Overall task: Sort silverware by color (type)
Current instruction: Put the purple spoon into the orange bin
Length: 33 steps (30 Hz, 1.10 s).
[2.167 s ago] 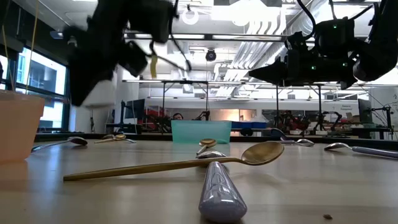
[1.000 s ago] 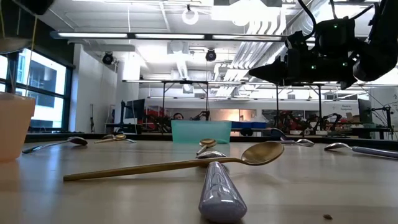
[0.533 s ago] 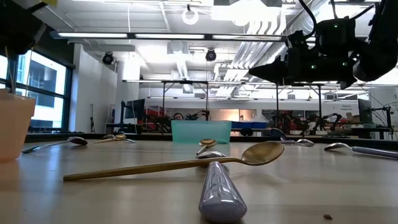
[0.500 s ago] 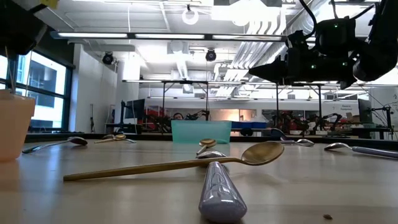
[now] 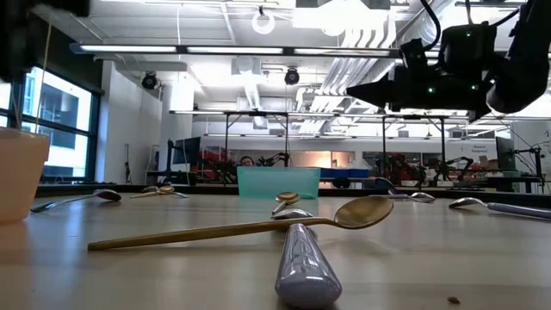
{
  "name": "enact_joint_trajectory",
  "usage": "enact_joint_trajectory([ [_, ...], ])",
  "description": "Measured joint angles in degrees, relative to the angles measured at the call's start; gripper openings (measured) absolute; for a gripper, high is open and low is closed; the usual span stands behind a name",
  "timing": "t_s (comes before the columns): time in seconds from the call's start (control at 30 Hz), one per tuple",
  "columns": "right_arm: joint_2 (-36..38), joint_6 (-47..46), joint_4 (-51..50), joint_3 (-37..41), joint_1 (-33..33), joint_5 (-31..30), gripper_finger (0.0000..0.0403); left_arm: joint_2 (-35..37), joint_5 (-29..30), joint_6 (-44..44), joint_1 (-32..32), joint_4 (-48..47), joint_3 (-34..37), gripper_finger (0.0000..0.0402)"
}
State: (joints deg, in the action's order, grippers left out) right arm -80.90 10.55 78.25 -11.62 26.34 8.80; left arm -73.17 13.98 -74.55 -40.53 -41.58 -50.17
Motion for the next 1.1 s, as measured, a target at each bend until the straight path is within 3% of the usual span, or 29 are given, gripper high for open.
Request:
enact_joint_trajectory([
  [0.13,0.0,-1.6,-2.7,-2.0,0.3,0.0,0.0,6.3,2.2,12.5,5.9,5.6,4.2,0.0004],
  [0.27,0.0,-3.7,-12.3,-6.0,0.3,-0.1,0.0,12.3,-2.1,29.0,14.6,19.2,11.5,0.0002],
  [0.4,0.0,-7.4,-29.0,-11.6,-0.2,-3.5,0.0,15.5,-9.5,43.2,25.5,35.3,19.2,0.0001],
  [0.57,0.0,-7.7,-57.5,-21.2,-0.1,-10.4,0.0,15.9,-18.6,54.9,38.4,51.4,26.1,0.0001],
  [0.7,0.0,-7.6,-83.6,-31.1,1.9,-13.4,0.0002,14.9,-24.5,59.7,47.7,61.1,30.4,0.0],
  [0.83,0.0,-5.2,-102.0,-38.5,3.5,-14.4,0.003,13.2,-29.5,61.2,54.9,70.0,34.3,0.0],
  [0.97,0.0,-1.9,-109.4,-42.0,5.7,-15.1,0.0085,11.5,-31.7,61.3,60.5,76.2,36.9,0.0],
  [1.1,0.0,2.3,-109.9,-42.1,9.7,-14.6,0.0139,9.9,-33.2,61.8,64.7,77.3,37.4,0.0],
])
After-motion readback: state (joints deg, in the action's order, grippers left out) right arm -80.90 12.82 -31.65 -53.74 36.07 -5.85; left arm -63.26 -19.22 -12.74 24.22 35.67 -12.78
